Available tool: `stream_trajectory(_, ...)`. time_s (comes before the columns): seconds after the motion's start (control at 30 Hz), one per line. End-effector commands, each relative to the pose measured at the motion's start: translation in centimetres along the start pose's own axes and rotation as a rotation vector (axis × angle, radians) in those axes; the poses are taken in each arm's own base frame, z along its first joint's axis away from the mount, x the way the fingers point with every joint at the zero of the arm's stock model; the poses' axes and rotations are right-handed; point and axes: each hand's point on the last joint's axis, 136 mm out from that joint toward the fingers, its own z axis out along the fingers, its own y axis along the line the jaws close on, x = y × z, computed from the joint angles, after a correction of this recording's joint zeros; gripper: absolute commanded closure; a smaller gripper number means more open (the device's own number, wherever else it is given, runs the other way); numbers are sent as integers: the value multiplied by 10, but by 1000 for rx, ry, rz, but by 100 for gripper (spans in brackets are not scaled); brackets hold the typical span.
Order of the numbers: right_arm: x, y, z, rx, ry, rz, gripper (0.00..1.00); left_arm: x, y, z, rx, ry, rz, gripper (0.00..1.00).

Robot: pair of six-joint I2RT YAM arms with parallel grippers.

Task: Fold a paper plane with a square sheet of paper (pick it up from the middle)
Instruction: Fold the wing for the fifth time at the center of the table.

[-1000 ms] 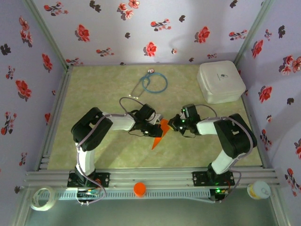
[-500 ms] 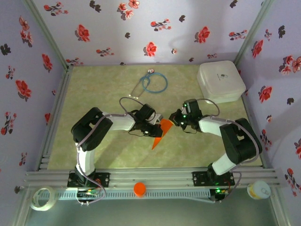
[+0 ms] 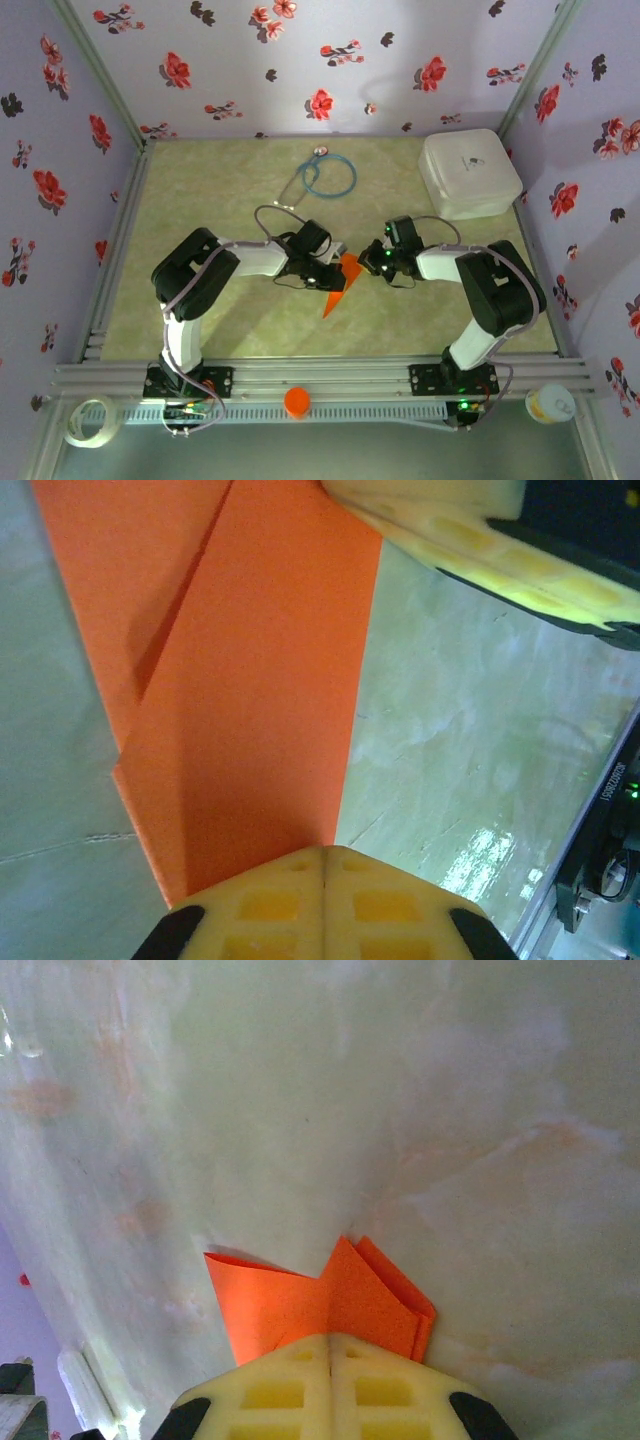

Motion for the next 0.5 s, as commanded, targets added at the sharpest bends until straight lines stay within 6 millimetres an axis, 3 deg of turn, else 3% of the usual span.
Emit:
stream_trajectory(0.0, 9, -35, 6, 103, 13, 30, 100, -15, -21, -10, 61, -20, 16, 100)
stream_trajectory(0.23, 11, -36, 5, 103, 14, 36, 100, -22, -25, 0, 95, 1, -1, 100)
stream_trajectory(0.47, 11, -37, 4, 102, 10, 38, 100, -10, 4, 15, 7, 59, -60, 100)
